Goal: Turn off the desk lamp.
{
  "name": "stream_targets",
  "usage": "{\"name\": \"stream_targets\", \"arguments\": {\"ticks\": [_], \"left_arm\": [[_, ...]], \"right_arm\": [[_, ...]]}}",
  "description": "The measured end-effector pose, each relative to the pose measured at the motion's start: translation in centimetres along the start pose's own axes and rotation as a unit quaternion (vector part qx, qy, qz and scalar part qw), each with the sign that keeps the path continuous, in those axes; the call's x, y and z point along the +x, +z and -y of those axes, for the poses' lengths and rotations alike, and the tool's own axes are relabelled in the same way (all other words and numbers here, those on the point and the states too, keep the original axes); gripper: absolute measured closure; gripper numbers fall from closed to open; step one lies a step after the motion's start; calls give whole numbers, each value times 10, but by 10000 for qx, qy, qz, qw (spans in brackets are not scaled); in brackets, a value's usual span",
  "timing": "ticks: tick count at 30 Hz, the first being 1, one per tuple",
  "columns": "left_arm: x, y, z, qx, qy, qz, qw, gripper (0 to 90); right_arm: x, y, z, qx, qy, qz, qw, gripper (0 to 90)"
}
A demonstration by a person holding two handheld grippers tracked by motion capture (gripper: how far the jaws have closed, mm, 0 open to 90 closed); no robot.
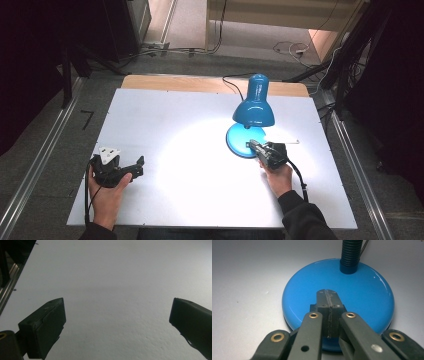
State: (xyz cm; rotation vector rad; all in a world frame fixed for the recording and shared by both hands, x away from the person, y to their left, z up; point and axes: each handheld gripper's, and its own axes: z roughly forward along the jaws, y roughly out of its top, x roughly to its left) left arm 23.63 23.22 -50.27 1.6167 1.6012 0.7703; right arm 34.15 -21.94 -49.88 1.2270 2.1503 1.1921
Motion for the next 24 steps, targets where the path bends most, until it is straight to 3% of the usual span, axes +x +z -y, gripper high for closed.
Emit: {"name": "stream_targets", "arguments": {"ticks": [9,24], "left_arm": [[0,0,0,-9,-6,6,10000,11],[-1,0,0,-3,16,6,10000,11]], "right_arm": [[2,4,0,42,-93,49,9999,880],[3,6,-1,24,-47,117,9999,882]]}}
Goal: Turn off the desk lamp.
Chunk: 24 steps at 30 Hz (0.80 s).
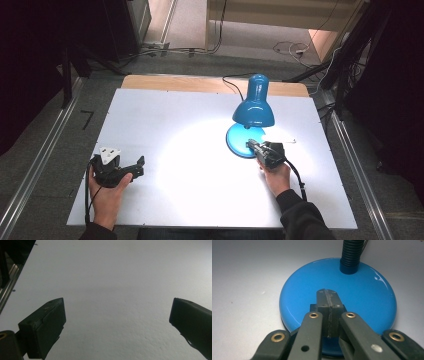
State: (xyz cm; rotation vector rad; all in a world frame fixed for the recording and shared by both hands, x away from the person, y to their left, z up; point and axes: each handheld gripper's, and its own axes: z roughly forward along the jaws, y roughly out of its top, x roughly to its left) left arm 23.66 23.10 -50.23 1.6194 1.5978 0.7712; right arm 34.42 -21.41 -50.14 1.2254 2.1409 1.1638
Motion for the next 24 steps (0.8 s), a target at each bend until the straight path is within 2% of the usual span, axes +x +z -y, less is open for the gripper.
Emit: {"name": "stream_targets", "arguments": {"ticks": [20,24], "left_arm": [[-1,1,0,9,21,18,10000,11],[1,0,0,2,-8,5,10000,11]], "right_arm": [[0,4,-1,-40,27,56,10000,884],[6,10,-4,-36,-25,7,10000,883]]}}
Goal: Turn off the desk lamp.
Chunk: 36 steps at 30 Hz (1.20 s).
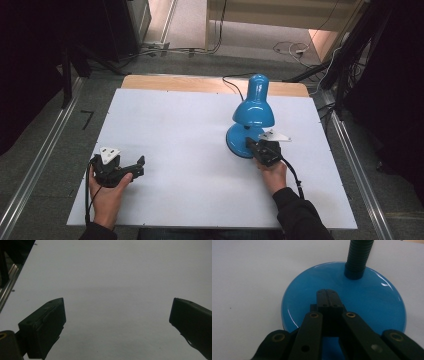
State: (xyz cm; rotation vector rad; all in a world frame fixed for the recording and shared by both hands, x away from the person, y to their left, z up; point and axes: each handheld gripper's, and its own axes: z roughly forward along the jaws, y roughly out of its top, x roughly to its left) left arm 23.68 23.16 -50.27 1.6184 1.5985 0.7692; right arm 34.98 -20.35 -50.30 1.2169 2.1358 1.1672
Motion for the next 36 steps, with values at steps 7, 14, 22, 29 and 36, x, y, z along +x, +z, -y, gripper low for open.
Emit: {"name": "stream_targets", "arguments": {"ticks": [7,14,22,29,36], "left_arm": [[2,-1,-1,-23,-34,-22,10000,11],[2,-1,0,-15,-14,-22,10000,11],[3,-1,0,-23,-84,-10,10000,12],[3,-1,0,-24,-80,-12,10000,12],[3,-1,0,-23,-79,-8,10000,12]], "right_arm": [[-1,0,-6,-26,107,-8,9999,880],[-8,-11,-12,-107,301,-105,9994,780],[-12,-17,-14,-89,416,-239,9988,500],[-14,-18,-13,6,400,-329,9987,331],[-13,-18,-13,9,420,-334,9986,255]]}}
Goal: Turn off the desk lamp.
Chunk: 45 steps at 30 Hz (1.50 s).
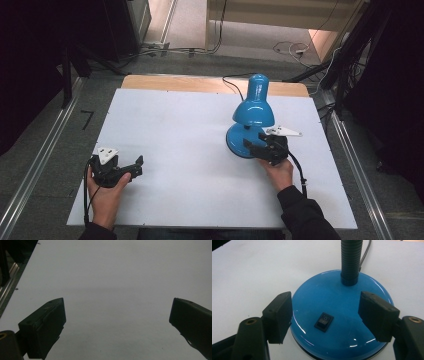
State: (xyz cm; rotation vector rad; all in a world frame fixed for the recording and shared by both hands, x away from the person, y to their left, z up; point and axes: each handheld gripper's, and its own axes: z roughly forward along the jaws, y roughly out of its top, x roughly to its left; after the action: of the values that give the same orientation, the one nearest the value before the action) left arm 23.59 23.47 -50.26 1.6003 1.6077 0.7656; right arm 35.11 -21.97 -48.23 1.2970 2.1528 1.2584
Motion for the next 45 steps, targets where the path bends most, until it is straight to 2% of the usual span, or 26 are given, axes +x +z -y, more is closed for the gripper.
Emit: {"name": "stream_targets", "arguments": {"ticks": [15,18,23,30,45], "left_arm": [[0,0,0,1,-3,7,10000,11],[0,0,0,2,0,11,10000,12],[0,1,0,4,5,10,10000,12],[0,2,0,38,12,30,10000,12],[1,2,0,37,-65,72,9999,12]], "right_arm": [[-4,-10,1,8,0,61,10000,194],[-5,-12,3,85,-24,37,10000,177],[-6,-18,9,40,-90,-61,9999,177],[-8,-27,13,-28,57,-183,9998,178],[-8,-36,23,6,-77,-163,9998,177]]}}
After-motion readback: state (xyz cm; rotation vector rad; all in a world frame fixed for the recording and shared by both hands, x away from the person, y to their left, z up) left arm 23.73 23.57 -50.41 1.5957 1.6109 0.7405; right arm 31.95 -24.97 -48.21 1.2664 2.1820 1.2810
